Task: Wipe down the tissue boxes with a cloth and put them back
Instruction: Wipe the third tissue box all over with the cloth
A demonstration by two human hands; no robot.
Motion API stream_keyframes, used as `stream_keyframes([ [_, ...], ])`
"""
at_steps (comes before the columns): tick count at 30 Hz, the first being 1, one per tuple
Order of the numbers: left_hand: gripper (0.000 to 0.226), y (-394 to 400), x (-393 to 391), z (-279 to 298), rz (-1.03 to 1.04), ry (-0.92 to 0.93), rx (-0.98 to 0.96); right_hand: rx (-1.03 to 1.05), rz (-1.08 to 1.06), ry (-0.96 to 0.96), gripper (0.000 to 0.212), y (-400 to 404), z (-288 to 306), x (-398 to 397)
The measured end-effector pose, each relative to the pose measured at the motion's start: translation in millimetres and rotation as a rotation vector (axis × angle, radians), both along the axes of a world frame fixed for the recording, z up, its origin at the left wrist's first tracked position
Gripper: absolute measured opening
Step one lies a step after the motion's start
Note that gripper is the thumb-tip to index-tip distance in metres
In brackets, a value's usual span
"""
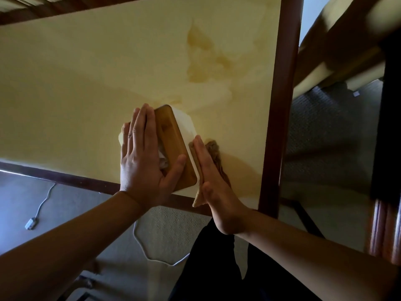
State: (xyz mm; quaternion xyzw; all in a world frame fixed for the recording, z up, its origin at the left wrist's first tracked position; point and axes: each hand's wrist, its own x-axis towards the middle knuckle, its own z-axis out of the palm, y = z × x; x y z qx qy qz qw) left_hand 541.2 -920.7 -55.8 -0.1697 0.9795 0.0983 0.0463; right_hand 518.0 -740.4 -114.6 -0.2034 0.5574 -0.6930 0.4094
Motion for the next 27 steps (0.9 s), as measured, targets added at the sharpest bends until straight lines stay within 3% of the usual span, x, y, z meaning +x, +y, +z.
stream_keyframes([
  [5, 0.101, -0.4, -1.5, 1.0, 0.004, 0.007, 0.007, -0.020, -0.027, -0.038, 0.090, -25.4, -9.9, -24.2],
  [13, 0.101, 0.3, -0.6, 0.4, -0.005, 0.011, -0.020, 0.017, -0.049, 0.065, 0.109, -99.5, -11.1, -97.5],
  [17, 0.101, 0.1, 0.3, -0.8, -0.008, 0.020, -0.020, -0.062, -0.049, 0.134, 0.096, -77.5, -19.6, -74.3],
  [27, 0.102, -0.9, -0.3, -0.6, -0.007, 0.010, -0.018, -0.084, -0.013, 0.067, 0.101, -9.2, -8.8, -9.9],
])
